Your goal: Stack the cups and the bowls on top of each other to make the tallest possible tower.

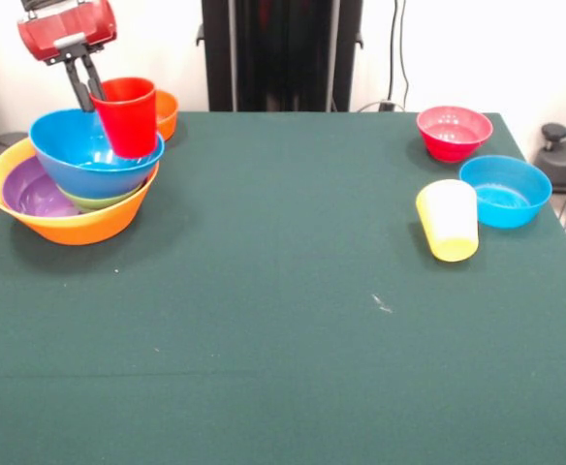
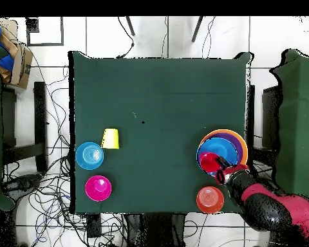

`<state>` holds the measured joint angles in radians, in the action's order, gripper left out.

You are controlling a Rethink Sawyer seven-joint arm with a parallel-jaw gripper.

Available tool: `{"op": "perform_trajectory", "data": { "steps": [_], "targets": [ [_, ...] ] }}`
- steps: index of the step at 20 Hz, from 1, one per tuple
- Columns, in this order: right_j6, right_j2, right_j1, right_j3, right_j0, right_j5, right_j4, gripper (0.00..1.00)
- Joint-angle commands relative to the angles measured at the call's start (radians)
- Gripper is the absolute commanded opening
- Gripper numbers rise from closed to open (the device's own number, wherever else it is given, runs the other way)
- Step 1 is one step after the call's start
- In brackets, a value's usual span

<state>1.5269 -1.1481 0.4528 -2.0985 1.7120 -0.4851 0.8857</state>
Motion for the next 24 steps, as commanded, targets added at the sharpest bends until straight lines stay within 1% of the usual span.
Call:
{"op": "perform_trajectory", "data": {
  "steps": [1, 7, 13, 18, 24],
  "targets": [
    [-0.386, -0.013, -0.053, 0.084, -0.033, -0.122, 0.026, 0.0],
    [-0.395, -0.01, -0.066, 0.088, -0.028, -0.124, 0.033, 0.0],
    [-0.426, 0.005, -0.093, 0.106, -0.024, -0.126, 0.039, 0.0],
    [-0.451, 0.002, -0.1, 0.116, -0.025, -0.138, 0.029, 0.0],
    [-0.481, -0.009, -0.127, 0.108, -0.018, -0.138, 0.025, 0.0]
  ]
}}
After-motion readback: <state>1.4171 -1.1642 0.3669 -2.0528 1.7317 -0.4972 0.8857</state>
